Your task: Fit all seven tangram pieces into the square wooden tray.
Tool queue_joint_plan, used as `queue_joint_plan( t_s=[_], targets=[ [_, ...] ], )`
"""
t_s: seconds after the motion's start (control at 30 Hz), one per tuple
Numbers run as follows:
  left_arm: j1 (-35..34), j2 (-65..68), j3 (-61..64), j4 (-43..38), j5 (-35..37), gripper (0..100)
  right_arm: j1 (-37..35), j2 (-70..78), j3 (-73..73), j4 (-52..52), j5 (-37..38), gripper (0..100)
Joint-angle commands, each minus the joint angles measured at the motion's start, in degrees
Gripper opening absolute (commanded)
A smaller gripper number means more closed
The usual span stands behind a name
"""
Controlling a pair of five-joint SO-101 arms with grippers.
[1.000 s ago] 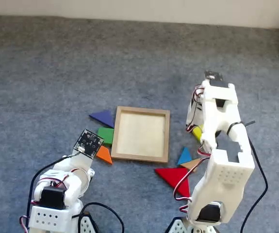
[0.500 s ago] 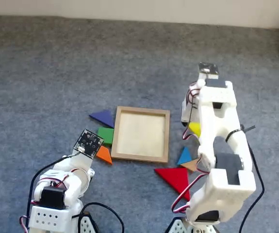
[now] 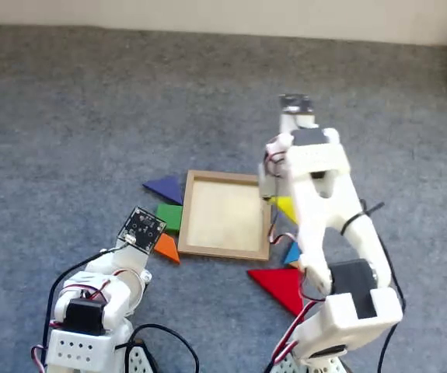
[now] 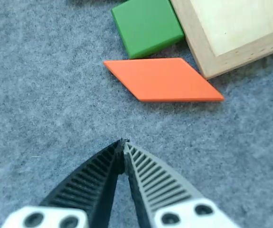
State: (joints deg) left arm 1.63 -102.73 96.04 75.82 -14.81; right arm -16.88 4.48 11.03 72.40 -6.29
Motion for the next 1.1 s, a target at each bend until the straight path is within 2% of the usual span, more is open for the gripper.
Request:
queue_joint_plan(
  t_s=[0.0, 0.17, 0.3, 0.4, 0.53, 0.8, 1.0, 1.07],
  targets=[
    [-0.3, -1.5, 1.1, 0.2, -0.4, 0, -5.9, -3.4, -0.6, -0.6, -3.5, 18.8],
    [-0.3, -1.5, 1.1, 0.2, -0.4, 0, -10.0, -3.2, 0.0, -3.9, -7.4, 18.8],
    [-0.3, -1.5, 1.1, 0.2, -0.4, 0, -10.2, -3.4, 2.2, -7.5, -7.8, 18.8],
    [-0.3, -1.5, 1.1, 0.2, -0.4, 0, -8.8, -3.8, 2.2, -4.5, -7.3, 18.8],
    [-0.3, -1.5, 1.1, 0.2, -0.4, 0, -5.6, -4.3, 2.0, 2.6, 0.0, 18.8],
    [-0.3, -1.5, 1.1, 0.2, -0.4, 0, 4.6, -12.4, 7.0, 5.1, 11.0, 17.8],
    [-0.3, -1.5, 1.1, 0.2, -0.4, 0, 5.6, -13.2, 13.8, 2.6, 20.9, 3.0],
    [-0.3, -1.5, 1.1, 0.2, -0.4, 0, 5.6, -13.2, 14.9, 2.0, 22.8, 1.9]
  ],
)
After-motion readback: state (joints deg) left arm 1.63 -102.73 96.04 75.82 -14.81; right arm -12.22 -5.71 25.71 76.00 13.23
